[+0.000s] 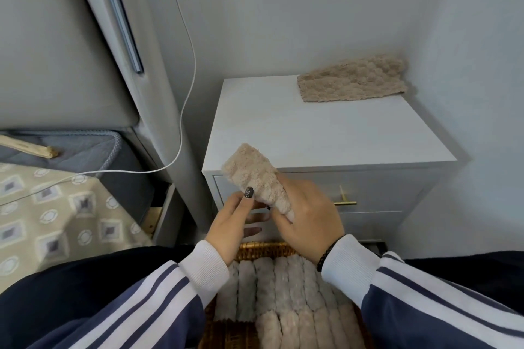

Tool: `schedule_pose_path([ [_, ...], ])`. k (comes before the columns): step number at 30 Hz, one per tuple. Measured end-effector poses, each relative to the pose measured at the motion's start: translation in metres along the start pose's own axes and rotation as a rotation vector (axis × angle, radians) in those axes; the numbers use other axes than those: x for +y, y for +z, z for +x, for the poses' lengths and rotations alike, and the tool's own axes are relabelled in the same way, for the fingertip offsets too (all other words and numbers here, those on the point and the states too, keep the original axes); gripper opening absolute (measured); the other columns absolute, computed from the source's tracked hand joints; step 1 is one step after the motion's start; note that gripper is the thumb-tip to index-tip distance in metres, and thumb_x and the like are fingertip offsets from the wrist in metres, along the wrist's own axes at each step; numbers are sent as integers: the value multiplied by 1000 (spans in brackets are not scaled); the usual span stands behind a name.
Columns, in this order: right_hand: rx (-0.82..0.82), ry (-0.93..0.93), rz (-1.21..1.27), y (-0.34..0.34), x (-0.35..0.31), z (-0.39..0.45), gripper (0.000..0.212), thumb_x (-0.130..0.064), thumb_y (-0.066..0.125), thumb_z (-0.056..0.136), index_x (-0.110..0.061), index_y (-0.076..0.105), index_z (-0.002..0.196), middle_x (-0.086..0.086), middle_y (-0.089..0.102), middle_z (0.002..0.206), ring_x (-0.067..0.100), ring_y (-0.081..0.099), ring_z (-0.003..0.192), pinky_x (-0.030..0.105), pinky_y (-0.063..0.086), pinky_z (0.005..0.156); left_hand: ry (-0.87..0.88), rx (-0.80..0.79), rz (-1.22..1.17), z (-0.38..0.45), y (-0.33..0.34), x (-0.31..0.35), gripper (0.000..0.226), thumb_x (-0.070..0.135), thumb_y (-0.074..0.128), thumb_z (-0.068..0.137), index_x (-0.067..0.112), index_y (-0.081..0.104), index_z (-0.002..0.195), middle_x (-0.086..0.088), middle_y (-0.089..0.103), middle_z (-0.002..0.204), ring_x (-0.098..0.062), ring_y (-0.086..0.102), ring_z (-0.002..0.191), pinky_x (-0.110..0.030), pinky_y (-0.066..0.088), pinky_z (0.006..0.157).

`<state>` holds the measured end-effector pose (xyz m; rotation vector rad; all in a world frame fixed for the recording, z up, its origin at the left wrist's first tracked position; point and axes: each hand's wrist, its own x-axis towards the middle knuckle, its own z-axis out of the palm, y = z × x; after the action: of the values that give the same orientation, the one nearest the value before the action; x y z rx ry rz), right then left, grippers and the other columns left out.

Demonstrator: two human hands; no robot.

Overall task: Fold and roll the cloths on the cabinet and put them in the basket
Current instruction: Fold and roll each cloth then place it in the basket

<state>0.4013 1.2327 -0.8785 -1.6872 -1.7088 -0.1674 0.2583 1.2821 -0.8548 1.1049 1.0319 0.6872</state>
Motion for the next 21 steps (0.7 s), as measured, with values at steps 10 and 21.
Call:
schedule_pose_path([
  [10, -394, 430, 376, 61, -30, -84, 58, -35, 51, 90, -33, 31, 144, -10, 49, 133, 8, 48, 120, 29, 44, 99, -212, -2, 386, -1, -16, -59, 39, 37, 54, 94, 23, 46, 129, -1, 62, 119, -18, 60, 104, -35, 51, 93],
  [21, -851, 864, 345, 127, -39, -147, 34, -22, 43, 87, -21, 50, 121, 1, 39, 129, 24, 40, 121, 26, 36, 96, -591, -139, 972, 17, -30, -133, 52, 36, 48, 96, 10, 37, 140, -12, 49, 136, -27, 49, 122, -29, 40, 102],
])
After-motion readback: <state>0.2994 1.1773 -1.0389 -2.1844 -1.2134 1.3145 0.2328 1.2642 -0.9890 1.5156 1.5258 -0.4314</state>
